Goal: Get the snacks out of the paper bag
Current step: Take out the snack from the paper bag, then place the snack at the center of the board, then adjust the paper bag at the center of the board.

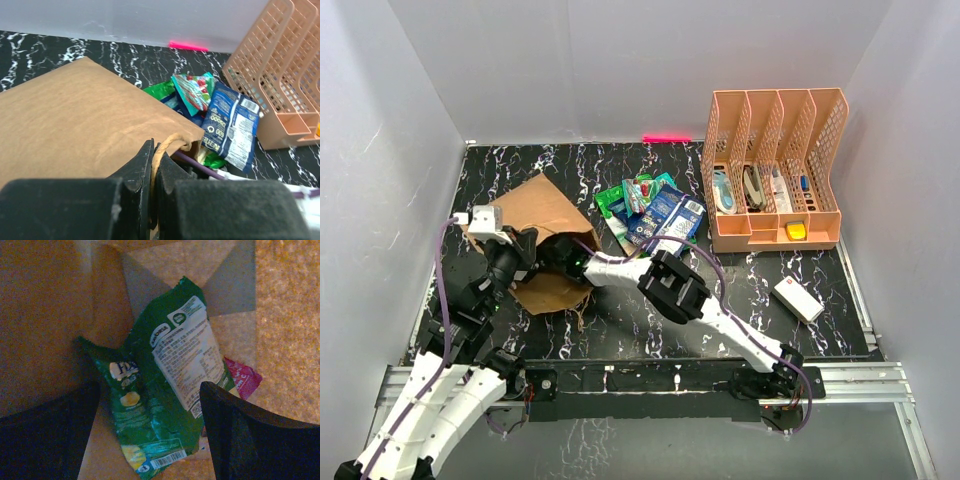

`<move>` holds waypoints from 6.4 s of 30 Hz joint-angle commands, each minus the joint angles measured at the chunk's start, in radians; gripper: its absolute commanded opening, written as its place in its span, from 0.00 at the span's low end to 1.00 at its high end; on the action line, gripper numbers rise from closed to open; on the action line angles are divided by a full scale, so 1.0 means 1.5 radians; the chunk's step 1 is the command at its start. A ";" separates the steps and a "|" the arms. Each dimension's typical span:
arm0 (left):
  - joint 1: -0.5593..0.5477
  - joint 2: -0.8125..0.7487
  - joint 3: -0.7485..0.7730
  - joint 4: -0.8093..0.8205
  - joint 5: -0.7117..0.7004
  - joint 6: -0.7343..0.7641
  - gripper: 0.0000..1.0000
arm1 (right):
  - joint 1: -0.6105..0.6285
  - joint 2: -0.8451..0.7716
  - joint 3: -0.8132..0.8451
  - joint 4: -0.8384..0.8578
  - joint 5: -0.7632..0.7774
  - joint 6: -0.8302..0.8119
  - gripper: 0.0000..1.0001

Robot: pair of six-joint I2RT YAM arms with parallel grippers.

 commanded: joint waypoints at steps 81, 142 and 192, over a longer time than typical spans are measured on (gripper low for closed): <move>0.002 0.066 0.011 -0.013 -0.169 -0.018 0.00 | 0.076 -1.050 -0.892 0.055 -0.114 0.486 0.08; 0.008 0.077 0.013 -0.013 -0.156 -0.017 0.00 | -0.242 -0.987 -1.030 0.051 -0.058 0.711 0.64; 0.009 0.053 0.034 -0.046 0.132 -0.149 0.00 | 0.088 -0.850 -0.849 0.041 -0.104 0.221 0.70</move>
